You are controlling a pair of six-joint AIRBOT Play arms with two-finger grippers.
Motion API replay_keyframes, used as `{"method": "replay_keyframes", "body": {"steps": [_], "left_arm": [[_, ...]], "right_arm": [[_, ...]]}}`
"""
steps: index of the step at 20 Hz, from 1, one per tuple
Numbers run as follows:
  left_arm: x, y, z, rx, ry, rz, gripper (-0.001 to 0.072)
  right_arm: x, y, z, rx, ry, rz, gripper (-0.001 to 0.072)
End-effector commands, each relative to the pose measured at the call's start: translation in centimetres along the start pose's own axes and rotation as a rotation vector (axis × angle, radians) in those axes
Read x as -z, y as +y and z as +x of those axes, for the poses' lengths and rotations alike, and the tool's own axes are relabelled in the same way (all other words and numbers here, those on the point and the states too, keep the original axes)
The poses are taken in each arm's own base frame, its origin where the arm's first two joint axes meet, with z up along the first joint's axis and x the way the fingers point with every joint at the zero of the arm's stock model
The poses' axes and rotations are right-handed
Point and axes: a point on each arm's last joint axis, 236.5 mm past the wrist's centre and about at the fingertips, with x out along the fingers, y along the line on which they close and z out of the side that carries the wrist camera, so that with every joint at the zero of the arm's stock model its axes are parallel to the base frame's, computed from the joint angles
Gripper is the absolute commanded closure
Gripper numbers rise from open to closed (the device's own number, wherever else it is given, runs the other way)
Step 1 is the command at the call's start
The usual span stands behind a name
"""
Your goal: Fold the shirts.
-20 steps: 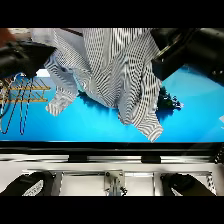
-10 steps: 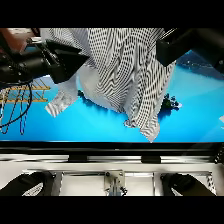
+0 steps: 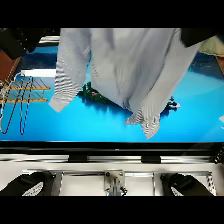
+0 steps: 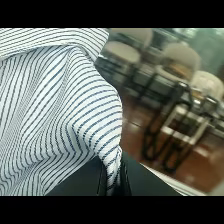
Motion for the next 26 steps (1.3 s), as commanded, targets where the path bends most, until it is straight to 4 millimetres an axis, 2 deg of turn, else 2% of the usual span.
{"method": "replay_keyframes", "body": {"steps": [1,4,7,11,13,14,16,19,23,25,26], "left_arm": [[-0.5,-0.2,-0.3,0.006,0.001,0.013,0.0223],[0.0,-0.2,-0.3,0.005,0.02,-0.003,0.0224],[0.9,0.7,-0.3,-0.034,0.059,-0.028,0.0224],[2.0,2.0,-0.3,-0.085,0.095,-0.056,0.0225],[2.3,2.2,0.0,-0.085,0.102,-0.071,0.0224],[2.4,2.3,0.1,-0.085,0.104,-0.075,0.0224],[2.5,2.3,0.1,-0.085,0.105,-0.075,0.0224],[2.8,2.6,0.4,-0.087,0.112,-0.104,0.0225],[4.4,2.4,0.8,-0.067,0.165,-0.14,0.0225],[4.6,2.4,0.9,-0.065,0.173,-0.145,0.0225],[4.7,2.4,0.9,-0.065,0.174,-0.145,0.0225]], "right_arm": [[3.0,-7.5,-0.4,0.24,0.101,-0.031,0.0629],[5.2,-15.0,-3.3,0.461,0.179,-0.047,0.0629],[5.2,-21.1,-8.4,0.659,0.169,-0.001,0.0629],[5.1,-26.2,-15.3,0.884,0.17,0.031,0.0629],[5.6,-27.7,-17.3,0.963,0.169,0.072,0.0629],[6.0,-28.3,-17.6,0.983,0.166,0.097,0.0629],[6.4,-28.9,-16.8,0.984,0.153,0.111,0.0629],[8.0,-30.0,-13.7,0.972,0.127,0.171,0.0629],[11.1,-31.8,-9.9,0.963,0.178,0.137,0.0628],[11.9,-34.0,-9.8,1.004,0.194,0.135,0.0629],[11.8,-35.5,-10.5,1.04,0.191,0.129,0.0629]]}}
